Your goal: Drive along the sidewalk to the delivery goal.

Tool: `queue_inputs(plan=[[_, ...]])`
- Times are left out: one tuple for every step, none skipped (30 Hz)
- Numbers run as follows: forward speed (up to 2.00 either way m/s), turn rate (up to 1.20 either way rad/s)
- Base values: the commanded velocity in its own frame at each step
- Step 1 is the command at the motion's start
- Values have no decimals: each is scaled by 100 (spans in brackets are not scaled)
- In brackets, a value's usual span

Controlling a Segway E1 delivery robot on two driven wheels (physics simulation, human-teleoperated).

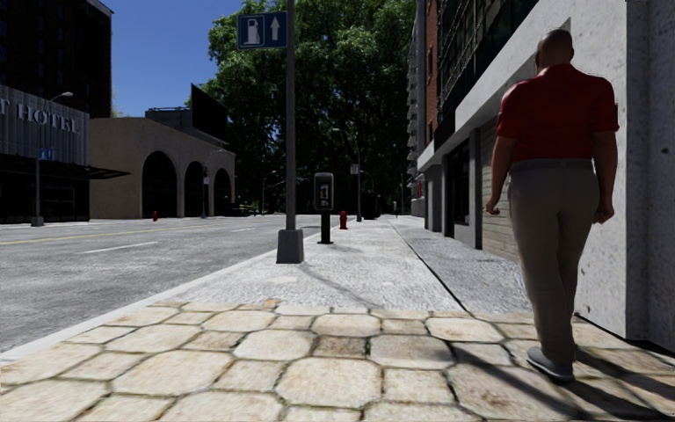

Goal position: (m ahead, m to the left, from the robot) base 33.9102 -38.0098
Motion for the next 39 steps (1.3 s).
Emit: queue_inputs(plan=[[200, 0], [200, 0], [200, 0], [200, 0], [200, 0], [200, 0], [200, 0], [200, 0], [200, 0], [200, 0], [200, 0], [200, 0], [200, 0], [200, 0], [200, 0], [200, 0], [200, -1], [200, -1], [200, -2], [200, -6], [200, -6], [200, -14], [200, -20], [200, -22], [200, -22], [200, -23], [200, -23], [200, -23], [200, -23], [200, -23], [200, -23], [200, -23], [200, -23], [200, -23], [200, -23], [200, -23], [200, -23], [200, -23], [200, -23]])
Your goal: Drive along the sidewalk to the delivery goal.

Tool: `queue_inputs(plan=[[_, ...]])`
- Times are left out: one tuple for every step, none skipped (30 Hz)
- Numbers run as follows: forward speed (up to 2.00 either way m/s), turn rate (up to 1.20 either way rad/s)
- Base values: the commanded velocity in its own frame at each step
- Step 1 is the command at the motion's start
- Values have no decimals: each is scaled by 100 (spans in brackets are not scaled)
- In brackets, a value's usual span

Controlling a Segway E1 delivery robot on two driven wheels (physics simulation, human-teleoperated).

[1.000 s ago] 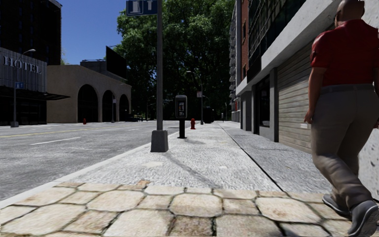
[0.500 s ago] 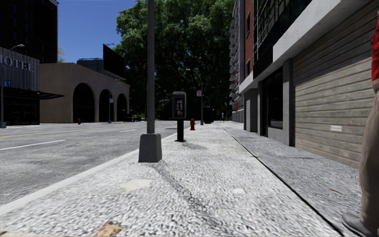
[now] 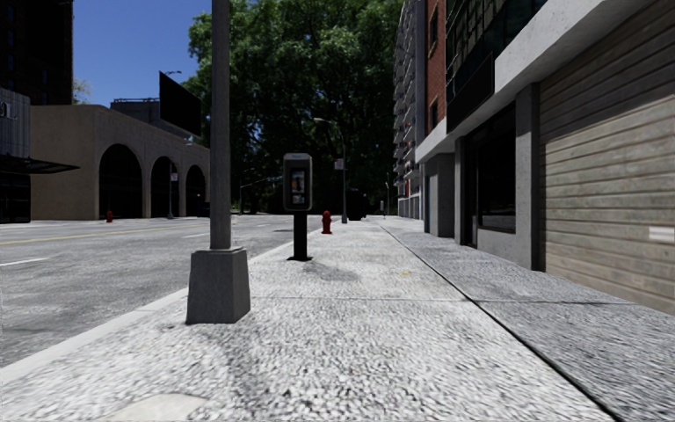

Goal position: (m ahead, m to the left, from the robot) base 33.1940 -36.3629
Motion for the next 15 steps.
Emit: queue_inputs(plan=[[200, -23], [200, -23], [200, -23], [200, -23], [200, -23], [200, -23], [200, -23], [200, -23], [200, -23], [200, -23], [200, -23], [200, -23], [200, -23], [200, -23], [200, -23]])
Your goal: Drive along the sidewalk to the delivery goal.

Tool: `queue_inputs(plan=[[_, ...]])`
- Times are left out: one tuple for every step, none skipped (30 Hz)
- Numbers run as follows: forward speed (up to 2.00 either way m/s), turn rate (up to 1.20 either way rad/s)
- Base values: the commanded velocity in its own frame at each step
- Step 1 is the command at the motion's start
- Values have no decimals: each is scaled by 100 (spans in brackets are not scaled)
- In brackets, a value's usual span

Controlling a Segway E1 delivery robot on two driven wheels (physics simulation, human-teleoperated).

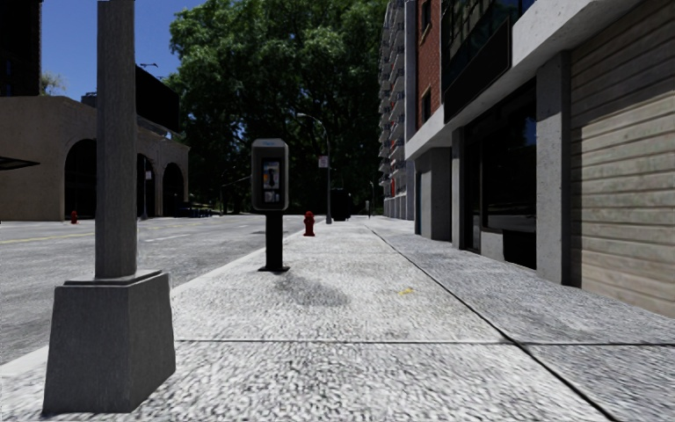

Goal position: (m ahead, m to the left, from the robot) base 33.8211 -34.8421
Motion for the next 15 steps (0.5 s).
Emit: queue_inputs(plan=[[200, -23], [200, -23], [200, -23], [200, -23], [200, -23], [200, -23], [200, -23], [200, -23], [200, -23], [200, -23], [200, -23], [200, -23], [200, -23], [200, -23], [200, -23]])
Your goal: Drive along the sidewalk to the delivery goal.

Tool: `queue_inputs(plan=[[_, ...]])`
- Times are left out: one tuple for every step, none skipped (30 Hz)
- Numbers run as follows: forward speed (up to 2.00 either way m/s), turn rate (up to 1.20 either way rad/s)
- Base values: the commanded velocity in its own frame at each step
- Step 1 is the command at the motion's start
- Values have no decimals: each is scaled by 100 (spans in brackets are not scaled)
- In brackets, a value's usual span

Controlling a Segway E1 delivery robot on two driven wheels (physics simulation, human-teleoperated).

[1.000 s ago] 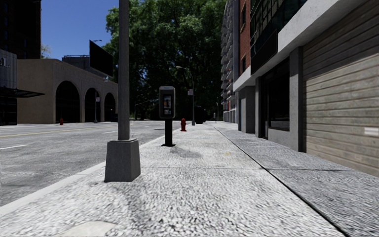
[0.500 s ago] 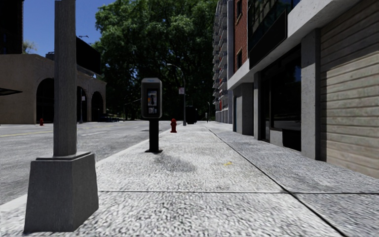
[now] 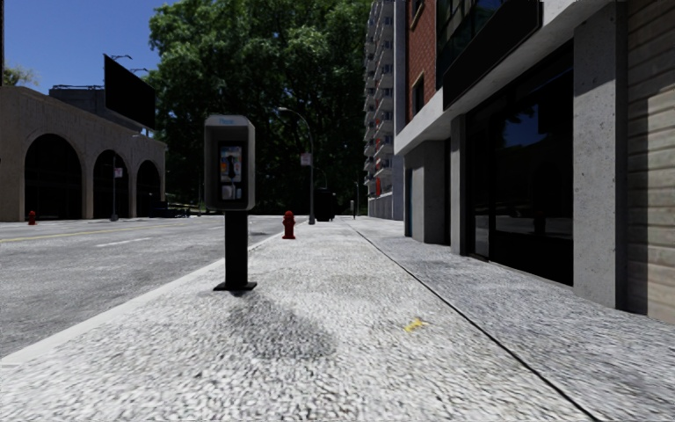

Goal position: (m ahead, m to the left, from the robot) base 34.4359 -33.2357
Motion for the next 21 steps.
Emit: queue_inputs(plan=[[200, -23], [200, -23], [200, -23], [200, -23], [200, -23], [200, -5], [200, 0], [200, 0], [200, 0], [200, 0], [200, 0], [200, 0], [200, 0], [200, 0], [200, 0], [200, 0], [200, 0], [200, 0], [200, 0], [200, 0], [200, 0]])
